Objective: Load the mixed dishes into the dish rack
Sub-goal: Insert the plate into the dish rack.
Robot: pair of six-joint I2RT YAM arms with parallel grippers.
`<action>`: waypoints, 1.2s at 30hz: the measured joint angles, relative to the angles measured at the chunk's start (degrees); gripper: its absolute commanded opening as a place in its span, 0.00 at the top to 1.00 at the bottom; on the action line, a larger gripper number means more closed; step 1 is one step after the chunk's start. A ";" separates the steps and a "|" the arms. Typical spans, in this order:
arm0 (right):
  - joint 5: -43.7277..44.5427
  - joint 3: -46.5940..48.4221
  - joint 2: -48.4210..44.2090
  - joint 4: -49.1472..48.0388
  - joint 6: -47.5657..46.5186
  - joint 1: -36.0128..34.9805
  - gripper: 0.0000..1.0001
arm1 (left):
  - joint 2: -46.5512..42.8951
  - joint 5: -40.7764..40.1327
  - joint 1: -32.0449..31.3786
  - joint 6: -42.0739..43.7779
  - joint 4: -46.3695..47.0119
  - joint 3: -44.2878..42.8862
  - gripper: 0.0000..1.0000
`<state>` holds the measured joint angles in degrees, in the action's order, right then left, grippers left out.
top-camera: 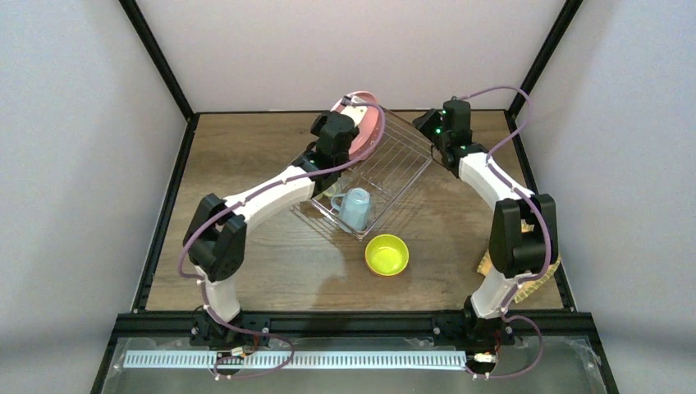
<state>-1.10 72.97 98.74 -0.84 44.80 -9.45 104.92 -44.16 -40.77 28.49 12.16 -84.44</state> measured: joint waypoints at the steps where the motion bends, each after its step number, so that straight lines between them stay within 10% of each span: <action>1: 0.15 0.00 0.00 -0.17 0.00 0.00 0.02 | 0.76 -0.17 -0.15 0.35 0.35 -0.13 0.97; 36: 0.46 0.42 1.53 -2.45 -0.74 0.44 0.02 | 17.73 -10.27 -4.57 4.24 5.86 -8.24 0.97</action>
<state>-0.64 73.38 100.27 -3.29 44.05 -9.02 122.65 -54.43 -45.34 32.73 18.02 -92.68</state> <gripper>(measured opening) 0.982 0.053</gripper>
